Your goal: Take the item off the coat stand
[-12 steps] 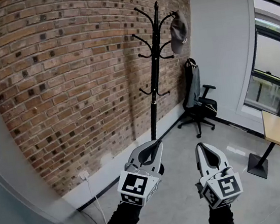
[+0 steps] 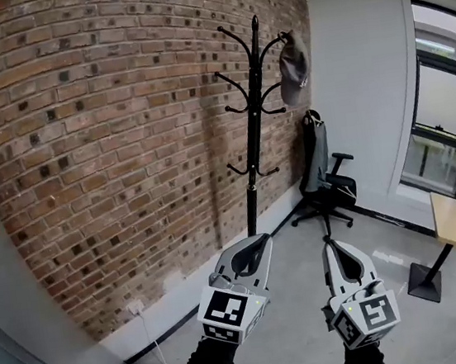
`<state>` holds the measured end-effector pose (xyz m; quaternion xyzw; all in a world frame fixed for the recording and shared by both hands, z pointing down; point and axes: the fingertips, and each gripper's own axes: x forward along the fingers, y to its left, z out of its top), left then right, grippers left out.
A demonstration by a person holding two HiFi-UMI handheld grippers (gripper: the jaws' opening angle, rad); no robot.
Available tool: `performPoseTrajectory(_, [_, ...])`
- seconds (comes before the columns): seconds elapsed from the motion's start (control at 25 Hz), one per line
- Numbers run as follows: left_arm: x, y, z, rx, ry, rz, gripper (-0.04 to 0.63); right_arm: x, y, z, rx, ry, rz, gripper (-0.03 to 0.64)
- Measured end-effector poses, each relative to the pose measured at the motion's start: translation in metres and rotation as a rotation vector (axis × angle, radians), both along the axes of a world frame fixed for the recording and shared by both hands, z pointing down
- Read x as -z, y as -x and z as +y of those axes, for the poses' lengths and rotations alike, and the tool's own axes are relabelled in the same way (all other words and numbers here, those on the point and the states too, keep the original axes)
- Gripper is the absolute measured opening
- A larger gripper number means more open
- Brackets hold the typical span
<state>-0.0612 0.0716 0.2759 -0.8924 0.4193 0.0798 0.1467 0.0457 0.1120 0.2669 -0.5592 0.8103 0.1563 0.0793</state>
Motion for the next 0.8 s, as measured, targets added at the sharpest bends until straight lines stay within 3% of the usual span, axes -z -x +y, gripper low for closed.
performPoseTrajectory(0.32, [0.001,0.003,-0.096,-0.018,0.009,0.015,0.007,0.004,-0.007,-0.092,-0.039,-0.014,0.021,0.009])
performPoseTrajectory(0.56, [0.012,0.003,-0.154,-0.019,0.002,0.040,0.008,0.020,-0.007,-0.150,-0.043,-0.015,-0.048,0.009])
performPoseTrajectory(0.72, [0.018,0.000,-0.182,-0.030,-0.009,0.039,0.008,0.012,-0.018,-0.185,-0.092,-0.022,0.046,0.009])
performPoseTrajectory(0.8, [0.022,-0.004,-0.196,-0.028,-0.013,0.043,0.006,0.013,-0.025,-0.199,-0.097,-0.018,0.047,0.009])
